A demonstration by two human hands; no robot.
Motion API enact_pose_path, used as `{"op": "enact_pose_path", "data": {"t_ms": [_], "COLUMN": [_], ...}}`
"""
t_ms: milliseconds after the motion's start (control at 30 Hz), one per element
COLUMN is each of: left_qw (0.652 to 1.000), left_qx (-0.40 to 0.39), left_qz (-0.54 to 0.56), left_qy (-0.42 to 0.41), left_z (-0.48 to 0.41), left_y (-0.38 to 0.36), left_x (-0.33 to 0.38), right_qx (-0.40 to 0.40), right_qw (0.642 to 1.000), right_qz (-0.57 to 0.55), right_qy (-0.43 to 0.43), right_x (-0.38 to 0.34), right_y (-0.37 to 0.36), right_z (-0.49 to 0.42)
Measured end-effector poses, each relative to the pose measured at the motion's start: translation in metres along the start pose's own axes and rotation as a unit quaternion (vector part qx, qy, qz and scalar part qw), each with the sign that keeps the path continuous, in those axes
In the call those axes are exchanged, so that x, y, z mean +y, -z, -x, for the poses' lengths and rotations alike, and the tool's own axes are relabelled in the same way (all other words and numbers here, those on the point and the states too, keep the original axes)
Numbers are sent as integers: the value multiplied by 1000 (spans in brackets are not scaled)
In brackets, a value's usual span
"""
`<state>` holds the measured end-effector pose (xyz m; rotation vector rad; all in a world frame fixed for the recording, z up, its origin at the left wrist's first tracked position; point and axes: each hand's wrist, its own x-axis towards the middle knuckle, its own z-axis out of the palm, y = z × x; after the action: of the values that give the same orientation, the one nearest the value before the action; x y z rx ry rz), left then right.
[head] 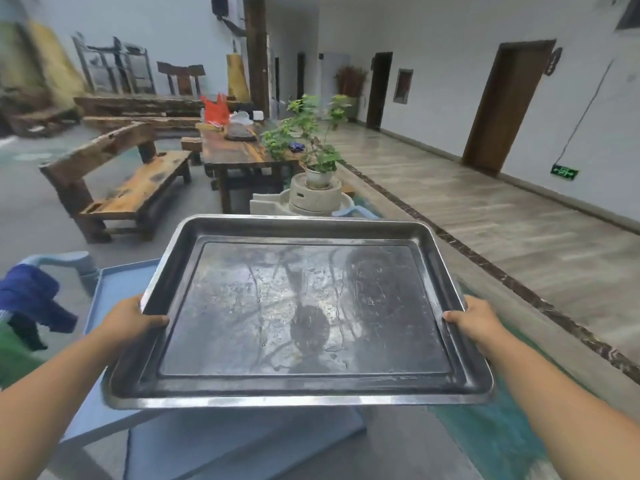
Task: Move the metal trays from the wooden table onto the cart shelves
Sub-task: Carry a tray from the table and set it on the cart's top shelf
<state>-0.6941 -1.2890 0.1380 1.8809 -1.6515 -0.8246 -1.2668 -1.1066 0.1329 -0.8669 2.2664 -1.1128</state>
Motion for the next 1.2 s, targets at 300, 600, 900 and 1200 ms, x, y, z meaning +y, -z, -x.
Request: {"op": "enact_pose_path", "data": {"t_ms": [300, 600, 900, 1200], "left_qw": [993, 985, 982, 969], "left_qx": [62, 97, 92, 82], "left_qz": [-11, 9, 28, 7], "left_qy": [96, 141, 164, 232], "left_z": [-23, -87, -145, -147], "left_y": [8, -6, -43, -70], "left_x": [-16, -67, -99, -109], "right_qx": [-104, -149, -144, -172], "right_qw": [993, 985, 981, 975], "right_qz": [24, 55, 114, 129], "right_qy": [59, 64, 60, 53], "right_x": [-64, -87, -82, -68], "right_y": [-87, -197, -255, -288], "right_z": [-115, -177, -226, -258]}}
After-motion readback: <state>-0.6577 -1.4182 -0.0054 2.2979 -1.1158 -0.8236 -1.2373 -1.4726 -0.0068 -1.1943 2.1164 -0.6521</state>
